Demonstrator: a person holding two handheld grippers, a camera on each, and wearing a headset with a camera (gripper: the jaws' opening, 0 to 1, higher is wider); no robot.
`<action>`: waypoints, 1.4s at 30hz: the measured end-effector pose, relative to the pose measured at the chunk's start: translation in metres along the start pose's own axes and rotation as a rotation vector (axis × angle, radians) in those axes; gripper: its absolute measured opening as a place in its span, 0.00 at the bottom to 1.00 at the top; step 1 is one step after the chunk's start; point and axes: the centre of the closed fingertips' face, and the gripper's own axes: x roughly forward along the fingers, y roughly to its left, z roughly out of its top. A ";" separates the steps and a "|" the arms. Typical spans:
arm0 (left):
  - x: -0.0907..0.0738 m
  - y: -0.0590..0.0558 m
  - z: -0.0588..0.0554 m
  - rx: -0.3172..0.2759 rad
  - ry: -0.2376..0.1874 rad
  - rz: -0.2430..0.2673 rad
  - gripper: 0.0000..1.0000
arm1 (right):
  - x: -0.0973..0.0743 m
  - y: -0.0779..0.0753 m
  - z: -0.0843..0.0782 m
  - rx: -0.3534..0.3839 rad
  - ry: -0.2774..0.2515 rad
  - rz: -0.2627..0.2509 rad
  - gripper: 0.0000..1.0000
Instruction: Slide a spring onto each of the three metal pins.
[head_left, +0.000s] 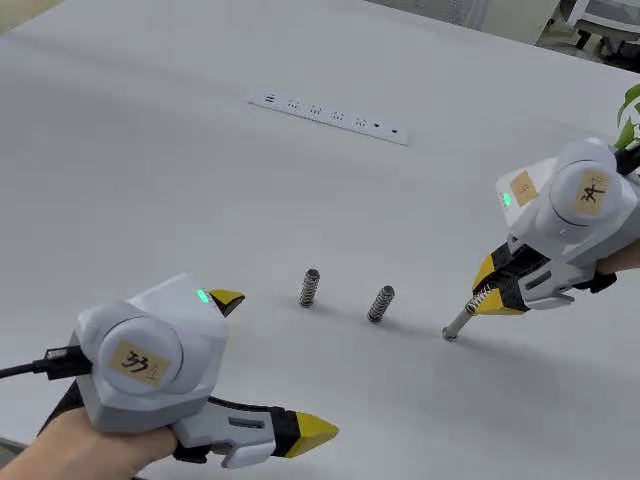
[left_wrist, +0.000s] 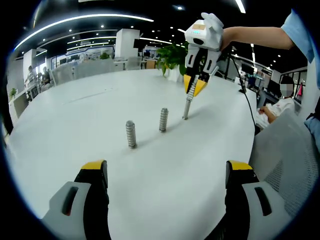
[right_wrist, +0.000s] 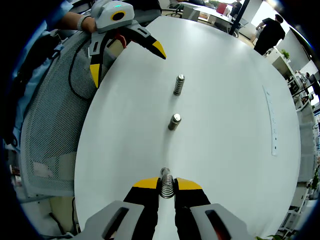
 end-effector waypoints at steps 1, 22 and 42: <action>0.000 0.000 0.000 0.001 0.001 0.000 0.98 | 0.000 0.000 0.000 -0.001 0.002 0.001 0.08; -0.001 0.001 -0.001 -0.009 0.005 -0.002 0.97 | 0.030 0.001 -0.009 -0.015 0.064 0.036 0.08; 0.000 0.001 -0.002 -0.012 0.013 -0.006 0.97 | 0.050 -0.001 -0.014 -0.016 0.094 0.050 0.08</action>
